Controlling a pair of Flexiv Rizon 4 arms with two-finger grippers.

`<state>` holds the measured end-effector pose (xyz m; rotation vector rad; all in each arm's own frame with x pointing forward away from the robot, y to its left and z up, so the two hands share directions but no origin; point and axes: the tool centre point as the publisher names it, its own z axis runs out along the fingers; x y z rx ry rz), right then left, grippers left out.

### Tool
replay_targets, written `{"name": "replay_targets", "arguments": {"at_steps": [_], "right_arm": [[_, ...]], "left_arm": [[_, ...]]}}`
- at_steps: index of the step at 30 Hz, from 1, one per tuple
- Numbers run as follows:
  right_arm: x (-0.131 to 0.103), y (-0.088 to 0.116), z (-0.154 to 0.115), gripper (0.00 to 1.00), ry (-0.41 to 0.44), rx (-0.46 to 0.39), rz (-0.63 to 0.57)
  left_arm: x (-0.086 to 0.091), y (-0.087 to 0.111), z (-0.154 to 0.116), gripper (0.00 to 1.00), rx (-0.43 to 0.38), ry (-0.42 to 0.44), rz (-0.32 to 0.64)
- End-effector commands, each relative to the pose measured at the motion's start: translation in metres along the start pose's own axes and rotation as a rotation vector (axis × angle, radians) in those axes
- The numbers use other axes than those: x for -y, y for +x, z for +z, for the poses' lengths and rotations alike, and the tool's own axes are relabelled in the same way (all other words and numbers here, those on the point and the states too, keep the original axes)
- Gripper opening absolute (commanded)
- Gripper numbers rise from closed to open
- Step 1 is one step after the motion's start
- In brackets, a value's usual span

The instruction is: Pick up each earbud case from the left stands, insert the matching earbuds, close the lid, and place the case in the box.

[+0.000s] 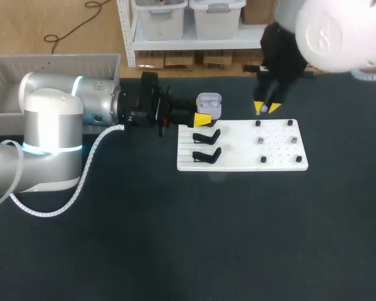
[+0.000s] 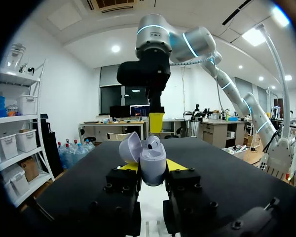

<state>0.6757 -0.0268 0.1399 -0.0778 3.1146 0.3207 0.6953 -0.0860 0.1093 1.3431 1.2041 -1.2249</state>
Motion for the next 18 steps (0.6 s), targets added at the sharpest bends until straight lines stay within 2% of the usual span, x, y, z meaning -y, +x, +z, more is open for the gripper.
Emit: {"name": "replay_targets", "arguments": {"at_steps": [1,6,18], "right_arm": [[-0.011,0.007,-0.009,0.00,-0.012,0.004,-0.040],[-0.023,0.007,-0.014,0.00,-0.014,0.013,-0.080],[-0.023,0.006,-0.013,0.00,-0.013,0.014,-0.081]], "left_arm": [[0.000,0.001,0.000,0.00,0.002,-0.002,0.002],[0.000,0.001,0.000,0.00,0.002,-0.002,0.002],[0.000,0.001,0.000,0.00,0.002,-0.002,0.002]]}}
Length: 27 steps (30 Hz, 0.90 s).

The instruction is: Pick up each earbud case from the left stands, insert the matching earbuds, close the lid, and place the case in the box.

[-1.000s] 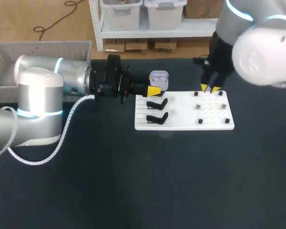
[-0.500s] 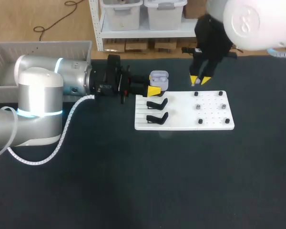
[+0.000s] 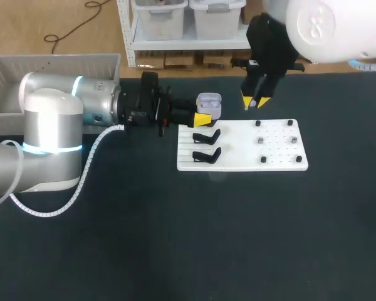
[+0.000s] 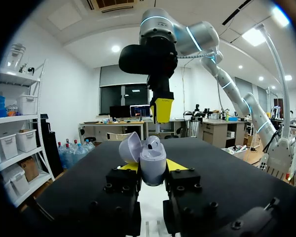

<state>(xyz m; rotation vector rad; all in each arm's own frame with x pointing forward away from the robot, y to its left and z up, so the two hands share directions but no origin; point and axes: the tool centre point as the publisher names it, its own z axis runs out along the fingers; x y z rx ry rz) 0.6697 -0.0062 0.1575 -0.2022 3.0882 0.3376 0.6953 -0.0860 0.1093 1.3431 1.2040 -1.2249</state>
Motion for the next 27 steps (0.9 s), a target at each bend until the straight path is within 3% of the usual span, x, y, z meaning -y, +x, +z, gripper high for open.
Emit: {"name": "replay_targets", "arguments": {"at_steps": [1,9,27], "right_arm": [[0.000,0.001,0.000,0.00,-0.001,0.003,0.001],[0.000,0.001,0.000,0.00,-0.001,0.003,0.001],[-0.052,-0.011,-0.052,0.00,0.099,0.078,-0.228]], "left_arm": [[0.000,0.001,0.000,0.00,0.002,-0.002,0.002],[0.000,0.001,0.000,0.00,0.002,-0.002,0.002],[0.000,0.001,0.000,0.00,0.002,-0.002,0.002]]}}
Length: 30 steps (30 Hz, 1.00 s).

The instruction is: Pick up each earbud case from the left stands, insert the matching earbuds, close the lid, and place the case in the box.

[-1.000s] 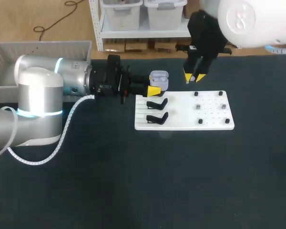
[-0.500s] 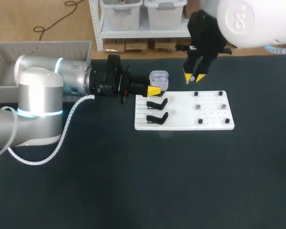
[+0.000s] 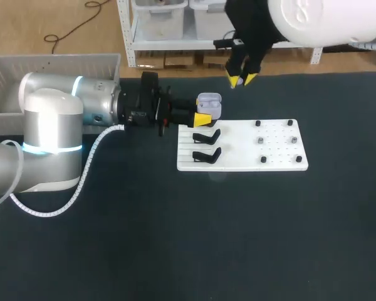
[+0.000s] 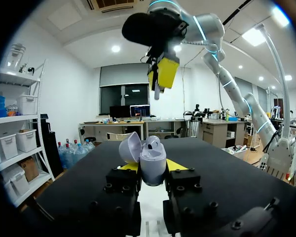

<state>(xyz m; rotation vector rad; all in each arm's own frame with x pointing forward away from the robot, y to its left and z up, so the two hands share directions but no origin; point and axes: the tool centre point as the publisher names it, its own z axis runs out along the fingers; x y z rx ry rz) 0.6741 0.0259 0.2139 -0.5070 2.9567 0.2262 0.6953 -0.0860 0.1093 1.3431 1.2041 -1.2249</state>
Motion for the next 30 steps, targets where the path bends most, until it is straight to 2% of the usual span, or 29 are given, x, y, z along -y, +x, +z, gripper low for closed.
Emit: {"name": "replay_targets", "arguments": {"at_steps": [1,10,23,30], "right_arm": [[-0.013,-0.004,-0.006,0.00,0.055,-0.003,-0.025],[-0.028,-0.006,0.005,0.00,0.048,-0.008,-0.108],[-0.036,-0.012,0.011,0.00,-0.028,-0.019,-0.288],[-0.035,-0.018,0.018,0.00,-0.002,-0.034,-0.283]], "left_arm": [[0.000,0.001,0.000,0.00,0.002,-0.002,0.002],[0.000,0.001,0.000,0.00,0.002,-0.002,0.002],[0.000,0.001,0.000,0.00,0.002,-0.002,0.002],[0.000,0.001,0.000,0.00,0.002,-0.002,0.002]]}}
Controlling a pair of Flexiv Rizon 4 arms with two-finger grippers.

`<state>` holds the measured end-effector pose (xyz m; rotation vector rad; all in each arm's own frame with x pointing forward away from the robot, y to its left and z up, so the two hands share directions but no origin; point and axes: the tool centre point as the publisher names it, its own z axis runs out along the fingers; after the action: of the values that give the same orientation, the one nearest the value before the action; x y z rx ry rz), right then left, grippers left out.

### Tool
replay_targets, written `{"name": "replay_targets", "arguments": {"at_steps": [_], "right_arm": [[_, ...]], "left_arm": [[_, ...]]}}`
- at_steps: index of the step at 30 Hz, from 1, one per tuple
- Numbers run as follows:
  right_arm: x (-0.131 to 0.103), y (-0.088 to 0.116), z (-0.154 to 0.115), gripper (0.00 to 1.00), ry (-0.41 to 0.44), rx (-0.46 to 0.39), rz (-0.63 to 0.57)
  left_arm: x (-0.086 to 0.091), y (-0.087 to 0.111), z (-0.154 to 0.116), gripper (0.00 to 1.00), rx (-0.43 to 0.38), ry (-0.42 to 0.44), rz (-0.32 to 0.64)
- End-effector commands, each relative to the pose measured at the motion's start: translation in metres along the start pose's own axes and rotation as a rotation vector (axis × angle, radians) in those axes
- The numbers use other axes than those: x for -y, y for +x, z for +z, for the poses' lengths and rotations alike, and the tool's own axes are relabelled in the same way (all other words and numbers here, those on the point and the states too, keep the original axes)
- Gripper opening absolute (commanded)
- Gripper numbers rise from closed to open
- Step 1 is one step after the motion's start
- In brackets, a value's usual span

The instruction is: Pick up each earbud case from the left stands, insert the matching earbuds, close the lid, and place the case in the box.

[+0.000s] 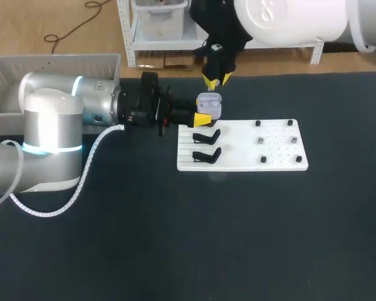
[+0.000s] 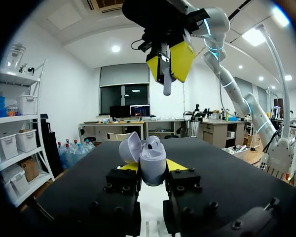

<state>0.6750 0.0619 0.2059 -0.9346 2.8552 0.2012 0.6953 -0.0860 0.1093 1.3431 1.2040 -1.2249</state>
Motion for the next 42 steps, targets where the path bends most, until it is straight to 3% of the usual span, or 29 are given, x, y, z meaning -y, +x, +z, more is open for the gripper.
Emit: {"name": "replay_targets", "arguments": {"at_steps": [1,11,42], "right_arm": [[0.000,-0.008,0.006,0.00,0.008,-0.015,0.014],[-0.008,-0.009,0.019,0.00,0.070,-0.029,0.042],[-0.004,-0.006,0.044,0.00,0.054,-0.074,0.102]], "left_arm": [[0.000,0.001,0.000,0.00,0.002,-0.002,0.002],[0.000,0.001,0.000,0.00,0.002,-0.002,0.002],[0.000,0.001,0.000,0.00,0.002,-0.002,0.002]]}}
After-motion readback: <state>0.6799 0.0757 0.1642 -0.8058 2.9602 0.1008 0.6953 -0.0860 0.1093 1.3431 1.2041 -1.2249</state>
